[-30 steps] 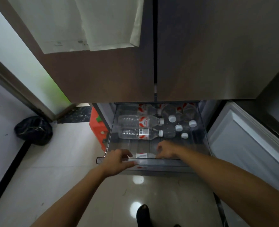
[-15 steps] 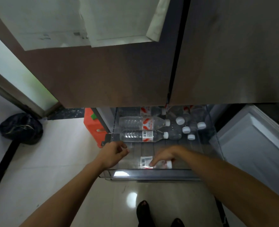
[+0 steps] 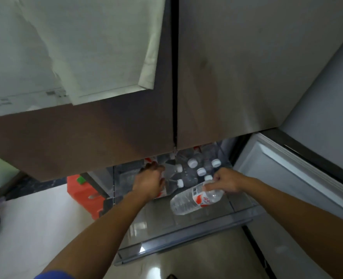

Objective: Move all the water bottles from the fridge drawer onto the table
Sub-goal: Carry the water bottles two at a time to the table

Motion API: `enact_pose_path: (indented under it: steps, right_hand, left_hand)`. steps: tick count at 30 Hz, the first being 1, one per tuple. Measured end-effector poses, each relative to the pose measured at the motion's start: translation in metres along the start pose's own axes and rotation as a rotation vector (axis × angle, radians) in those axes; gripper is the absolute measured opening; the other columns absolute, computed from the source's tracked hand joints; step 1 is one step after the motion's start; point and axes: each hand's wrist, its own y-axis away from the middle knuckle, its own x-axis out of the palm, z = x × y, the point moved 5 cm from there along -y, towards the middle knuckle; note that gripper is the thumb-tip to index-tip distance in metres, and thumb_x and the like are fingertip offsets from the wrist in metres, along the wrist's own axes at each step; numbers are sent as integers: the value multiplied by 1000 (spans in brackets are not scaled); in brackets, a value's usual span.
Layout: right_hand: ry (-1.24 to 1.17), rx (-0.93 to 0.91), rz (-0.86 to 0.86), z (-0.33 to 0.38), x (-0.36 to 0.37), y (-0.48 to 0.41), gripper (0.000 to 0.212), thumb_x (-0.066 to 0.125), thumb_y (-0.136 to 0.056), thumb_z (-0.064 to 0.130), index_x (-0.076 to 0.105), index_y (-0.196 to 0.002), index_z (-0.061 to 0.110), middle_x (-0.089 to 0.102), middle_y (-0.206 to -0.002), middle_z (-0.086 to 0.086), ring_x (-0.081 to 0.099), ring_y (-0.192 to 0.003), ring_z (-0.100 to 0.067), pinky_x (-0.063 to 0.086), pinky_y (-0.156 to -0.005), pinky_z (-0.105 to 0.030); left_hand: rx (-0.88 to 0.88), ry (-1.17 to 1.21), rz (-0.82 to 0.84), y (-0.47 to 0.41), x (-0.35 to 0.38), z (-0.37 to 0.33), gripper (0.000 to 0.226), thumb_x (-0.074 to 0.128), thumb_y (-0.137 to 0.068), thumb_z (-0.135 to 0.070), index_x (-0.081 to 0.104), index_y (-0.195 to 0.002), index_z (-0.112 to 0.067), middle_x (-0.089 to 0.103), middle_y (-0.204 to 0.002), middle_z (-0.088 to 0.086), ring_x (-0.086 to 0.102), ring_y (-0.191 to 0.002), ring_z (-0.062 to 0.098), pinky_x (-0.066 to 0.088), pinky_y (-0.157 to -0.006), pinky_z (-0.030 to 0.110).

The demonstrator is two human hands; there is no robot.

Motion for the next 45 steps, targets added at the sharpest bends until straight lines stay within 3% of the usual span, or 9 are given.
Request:
enact_pose_path:
  steps: [3,7,11,17,21,30,34,37,45]
  right_hand:
    - [77,17,-95,-12,-11,20,51,67,-70,68,66,-70,17,66,-72,0,61,-70,-16,46,-63,-31]
    - [77,14,-282,-14,-18,34,43,66,-75,63,61,-81,20,65,-80,-2,62,-79,-20,50,-70,-33]
    - [143,-42,-451,2,-9,37,40,60,-81,61,51,-85,23,67,-87,-6,61,-82,-25,36,-64,-29]
    - [216,-125,-580,33,3,29,41,50,-78,66,44,-89,27,67,-88,-7,64,-79,-29,40,-64,-30]
    - [277,-182,-691,52,8,22,43,53,-79,60,50,-93,20,66,-82,-10,63,-73,-33,35,-57,-30]
    - [360,-283,-709,81,18,10,52,44,-81,64,52,-102,18,70,-84,-10,66,-77,-32,47,-64,-37]
    - [338,-338,-688,87,21,15,40,50,-82,58,46,-96,20,69,-85,-10,65,-76,-32,42,-62,-36]
    - [311,-366,-687,88,18,23,38,52,-82,56,47,-96,21,69,-87,-9,64,-78,-33,40,-62,-36]
    - [156,-658,-841,126,-40,89,29,57,-76,50,51,-80,22,64,-63,-3,59,-56,-28,38,-49,-30]
  left_hand:
    - [88,-89,88,-27,28,-21,50,56,-85,-34,46,-132,-21,46,-139,10,45,-123,32,37,-100,40]
    - [79,-190,94,-52,55,-26,58,61,-78,-31,44,-132,-25,51,-135,7,46,-121,29,34,-102,41]
    - [88,-248,89,-54,57,-23,70,71,-70,-25,41,-133,-26,52,-131,6,44,-122,30,30,-102,45]
    - [306,-292,-37,-9,14,-39,56,63,-78,-41,48,-129,-21,51,-130,8,46,-118,31,35,-95,44]
    - [419,-386,-161,31,-27,-45,50,82,-58,-42,64,-97,-18,63,-97,8,61,-90,28,52,-73,40]
    - [400,-409,-248,80,-69,-13,45,82,-55,-45,62,-84,-18,64,-78,3,61,-61,22,40,-39,26]
    - [304,-389,-224,85,-77,0,38,81,-66,-36,61,-87,-12,63,-66,5,58,-48,26,42,-36,26]
    - [86,-245,-267,89,-96,14,31,57,-89,-37,52,-103,-9,64,-78,11,61,-61,35,50,-53,37]
    - [-322,105,-573,150,-153,9,19,58,-89,-35,51,-87,-18,62,-69,8,60,-60,27,54,-57,36]
